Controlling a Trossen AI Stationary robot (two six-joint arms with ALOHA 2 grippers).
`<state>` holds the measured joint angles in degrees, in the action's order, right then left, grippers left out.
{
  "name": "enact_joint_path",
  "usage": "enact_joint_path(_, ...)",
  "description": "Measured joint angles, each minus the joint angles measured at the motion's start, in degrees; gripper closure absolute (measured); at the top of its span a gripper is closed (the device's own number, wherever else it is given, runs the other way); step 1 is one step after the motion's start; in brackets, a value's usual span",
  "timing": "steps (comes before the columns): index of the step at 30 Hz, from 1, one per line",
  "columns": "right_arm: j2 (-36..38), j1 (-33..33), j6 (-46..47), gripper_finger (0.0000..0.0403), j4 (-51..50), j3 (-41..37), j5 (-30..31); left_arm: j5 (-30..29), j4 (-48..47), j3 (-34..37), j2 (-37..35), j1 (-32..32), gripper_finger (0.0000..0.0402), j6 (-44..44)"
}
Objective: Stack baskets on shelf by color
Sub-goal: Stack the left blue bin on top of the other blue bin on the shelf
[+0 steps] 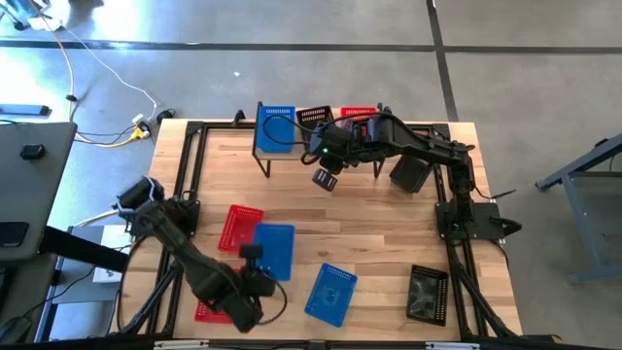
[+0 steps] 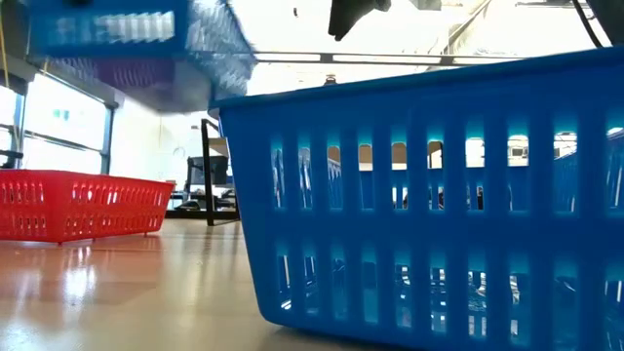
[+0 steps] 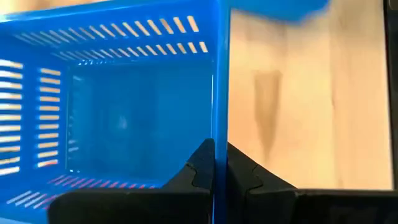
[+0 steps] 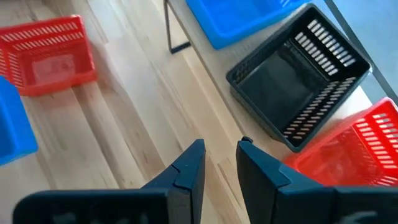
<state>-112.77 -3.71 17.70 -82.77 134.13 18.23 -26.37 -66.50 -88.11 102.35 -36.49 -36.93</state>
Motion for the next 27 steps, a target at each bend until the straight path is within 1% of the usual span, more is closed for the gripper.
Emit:
enact_joint_path(3, 0.0, -0.46, -0.2, 0.0324, -0.96, 0.0, -0.29, -2.2, -2.17, 0.04, -3.63, 2.38, 0.0401, 3.44)
enact_joint_path(8, 0.0, -1.18, -0.19, 0.0324, -1.33, 0.0, -3.2, -5.77, -4.75, 0.0, -10.15, 7.01, 0.0401, 9.52)
enact_joint_path(12, 0.0, -1.2, -0.21, 0.0324, -1.83, 0.07, -3.24, -7.71, -6.45, 0.02, -15.2, 11.33, 0.0401, 14.84)
enact_joint_path(17, 0.0, -1.17, -0.06, 0.0324, -1.96, 0.07, -3.05, -7.54, -7.64, 0.04, -20.64, 17.54, 0.0401, 22.03)
enact_joint_path(20, 0.0, -1.17, 1.18, 0.0324, -1.9, 0.07, -0.56, -7.45, -7.54, 0.03, -22.7, 21.15, 0.0401, 26.0)
enact_joint_path(23, 0.0, -1.17, 1.78, 0.0324, -1.89, 0.07, 0.57, -6.97, -7.24, 0.02, -24.11, 24.57, 0.0401, 29.91)
enact_joint_path(27, 0.0, -1.2, 1.96, 0.0324, -1.7, 0.07, 2.18, -4.9, -7.06, 0.06, -24.94, 28.77, 0.0401, 34.91)
